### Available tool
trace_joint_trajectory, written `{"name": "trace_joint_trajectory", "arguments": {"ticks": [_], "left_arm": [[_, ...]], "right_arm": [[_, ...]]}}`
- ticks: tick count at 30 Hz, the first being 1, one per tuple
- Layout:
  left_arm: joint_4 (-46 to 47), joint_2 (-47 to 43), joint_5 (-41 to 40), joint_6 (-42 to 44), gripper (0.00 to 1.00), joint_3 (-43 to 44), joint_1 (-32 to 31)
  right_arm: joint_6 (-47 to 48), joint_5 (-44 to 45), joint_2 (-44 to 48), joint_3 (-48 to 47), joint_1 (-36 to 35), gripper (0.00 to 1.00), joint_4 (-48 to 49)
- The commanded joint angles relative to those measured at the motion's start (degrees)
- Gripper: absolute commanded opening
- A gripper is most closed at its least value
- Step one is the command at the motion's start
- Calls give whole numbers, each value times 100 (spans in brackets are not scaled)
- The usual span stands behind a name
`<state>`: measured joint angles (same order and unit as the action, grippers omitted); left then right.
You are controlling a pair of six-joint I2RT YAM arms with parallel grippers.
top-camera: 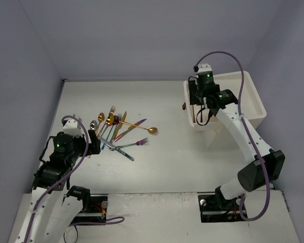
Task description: Sort the eating utensils into containers
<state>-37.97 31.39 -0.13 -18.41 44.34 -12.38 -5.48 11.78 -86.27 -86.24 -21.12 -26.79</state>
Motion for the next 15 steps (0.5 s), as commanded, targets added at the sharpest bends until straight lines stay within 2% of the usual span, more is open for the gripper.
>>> {"name": "trace_joint_trajectory", "arguments": {"ticks": [1, 6, 14, 15], "left_arm": [[598, 327, 892, 384, 90, 219, -75], [591, 934, 1459, 1145, 81, 676, -542], [572, 2989, 2190, 2497, 70, 1454, -1309], [563, 2996, 2192, 2594, 70, 1506, -1379]], "right_arm": [[-10, -206, 807, -29, -23, 47, 306], [-64, -483, 1561, 162, -23, 49, 314], [-129, -967, 2489, 668, -23, 50, 306], [-129, -1002, 2578, 721, -32, 50, 314]]}}
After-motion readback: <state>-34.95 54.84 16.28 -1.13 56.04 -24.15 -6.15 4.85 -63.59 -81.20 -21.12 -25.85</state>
